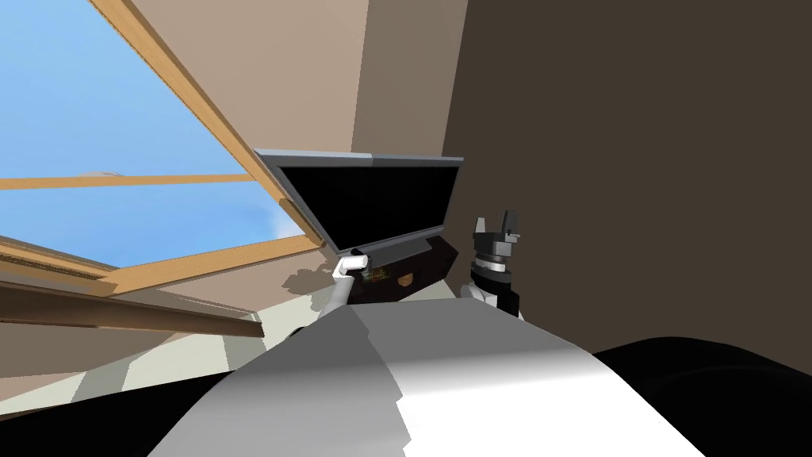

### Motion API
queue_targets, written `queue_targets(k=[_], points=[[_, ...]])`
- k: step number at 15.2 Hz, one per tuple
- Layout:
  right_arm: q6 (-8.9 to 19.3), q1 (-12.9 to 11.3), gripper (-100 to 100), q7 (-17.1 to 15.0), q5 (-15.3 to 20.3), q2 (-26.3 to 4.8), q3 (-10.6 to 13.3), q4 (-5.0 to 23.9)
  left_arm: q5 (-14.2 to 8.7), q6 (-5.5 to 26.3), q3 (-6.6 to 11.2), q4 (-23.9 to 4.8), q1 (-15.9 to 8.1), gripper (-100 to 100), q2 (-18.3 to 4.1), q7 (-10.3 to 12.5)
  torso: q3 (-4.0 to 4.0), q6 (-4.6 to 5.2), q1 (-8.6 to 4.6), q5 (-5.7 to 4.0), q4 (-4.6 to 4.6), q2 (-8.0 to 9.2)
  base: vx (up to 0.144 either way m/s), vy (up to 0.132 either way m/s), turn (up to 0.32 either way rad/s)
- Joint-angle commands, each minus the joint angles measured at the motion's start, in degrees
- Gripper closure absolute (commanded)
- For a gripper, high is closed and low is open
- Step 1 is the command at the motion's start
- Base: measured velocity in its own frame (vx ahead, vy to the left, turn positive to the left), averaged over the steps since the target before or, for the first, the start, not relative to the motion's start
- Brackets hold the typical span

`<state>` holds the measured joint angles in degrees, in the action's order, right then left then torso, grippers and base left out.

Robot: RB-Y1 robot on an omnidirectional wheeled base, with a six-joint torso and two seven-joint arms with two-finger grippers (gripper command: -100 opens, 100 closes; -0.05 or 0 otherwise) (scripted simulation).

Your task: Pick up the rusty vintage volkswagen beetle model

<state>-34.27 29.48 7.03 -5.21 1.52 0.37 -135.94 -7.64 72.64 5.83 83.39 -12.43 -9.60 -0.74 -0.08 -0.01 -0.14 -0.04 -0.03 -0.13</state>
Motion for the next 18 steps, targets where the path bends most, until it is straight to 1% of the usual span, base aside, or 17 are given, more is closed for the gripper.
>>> queue_targets(k=[1, 2, 3, 4, 5, 6, 7, 8, 11, 12, 13, 15, 17, 18], points=[[0.0, 0.0, 0, 0.0, 0.0, 0.0, 0.0, 0.0, -0.3, 2.9, 0.18, -1.8, -1.2, -100, -0.4, 0.0, 0.0, 0.0, 0.0, 0.0, 0.0, 0.0, 0.028, -0.029, -0.004], [0.0, 0.0, 0, 0.0, 0.0, 0.0, 0.0, 0.0, -0.3, 3.1, 0.18, -1.8, -1.2, -100, -0.4, 0.0, 0.0, 0.0, 0.01, 0.0, 0.0, 0.0, 0.03, -0.029, -0.005], [0.0, 0.0, 0, 0.0, 0.0, 0.0, 0.0, 0.0, -0.6, 5.0, 0.31, -3.1, -2.0, -100, -0.7, 0.1, 0.0, 0.0, 0.01, 0.0, 0.0, 0.0, 0.03, -0.028, -0.005], [0.0, 0.0, 0, 0.0, 0.0, 0.0, 0.0, 0.0, -0.6, 5.2, 0.31, -3.1, -2.0, -100, -0.7, 0.1, 0.0, 0.0, 0.02, 0.01, 0.0, -0.01, 0.03, -0.028, -0.005], [0.0, 0.0, 0, 0.0, 0.0, 0.0, 0.0, 0.0, -0.8, 7.0, 0.42, -4.2, -2.7, -100, -1.0, 0.1, 0.0, 0.0, 0.02, 0.01, 0.0, -0.01, 0.034, -0.028, -0.004], [0.0, 0.0, 0, 0.0, 0.0, 0.0, 0.0, 0.0, -0.8, 7.0, 0.42, -4.2, -2.7, -100, -1.0, 0.1, -0.01, 0.0, 0.02, 0.0, 0.0, -0.02, 0.032, -0.023, -0.003], [0.0, 0.0, 0, 0.0, 0.0, 0.0, 0.0, 0.0, -1.0, 8.6, 0.51, -5.2, -3.4, -100, -1.2, 0.1, -0.01, 0.0, 0.04, 0.01, 0.0, -0.01, 0.026, -0.027, -0.006], [0.0, 0.0, 0, 0.0, 0.0, 0.0, 0.0, 0.0, -1.0, 8.6, 0.51, -5.2, -3.4, -100, -1.2, 0.1, 0.0, 0.0, 0.03, 0.01, 0.0, 0.0, 0.02, -0.029, -0.004], [0.0, 0.0, 0, 0.0, 0.0, 0.0, 0.0, 0.0, -1.4, 11.5, 0.67, -7.0, -4.5, -100, -1.6, 0.2, 0.01, 0.0, 0.01, 0.0, 0.01, 0.01, 0.027, -0.031, -0.006], [0.0, 0.0, 0, 0.0, 0.0, 0.0, 0.0, 0.0, -1.2, 10.3, 0.62, -6.5, -4.2, -100, -1.5, 0.2, 0.0, 0.0, 0.0, 0.0, 0.0, 0.0, 0.02, -0.021, 0.0], [0.0, 0.0, 0, 0.0, 0.0, 0.0, 0.0, 0.0, -1.1, 8.6, 0.47, -8.4, -4.1, -100, -1.2, 0.1, 0.01, 0.0, 0.03, 0.01, 0.0, 0.03, 0.017, -0.002, -0.006], [0.0, 0.0, 0, 0.0, 0.0, 0.0, 0.0, 0.0, -1.0, 7.6, 0.39, -9.2, -3.9, -100, -1.1, 0.1, 0.03, -0.01, 0.14, 0.03, 0.01, 0.05, 0.018, 0.011, -0.011], [0.0, 0.0, 0, 0.0, 0.0, 0.0, 0.0, 0.0, -0.9, 5.5, 0.23, -10.9, -3.7, -100, -0.8, 0.1, 0.03, -0.01, 0.19, 0.05, 0.01, 0.06, 0.007, 0.006, -0.004], [0.0, 0.0, 0, 0.0, 0.0, 0.0, 0.0, 0.0, -0.9, 6.7, 0.28, -10.2, -3.9, -100, -0.9, 0.1, 0.06, -0.01, 0.17, 0.04, 0.01, 0.11, 0.0, 0.0, 0.0]])
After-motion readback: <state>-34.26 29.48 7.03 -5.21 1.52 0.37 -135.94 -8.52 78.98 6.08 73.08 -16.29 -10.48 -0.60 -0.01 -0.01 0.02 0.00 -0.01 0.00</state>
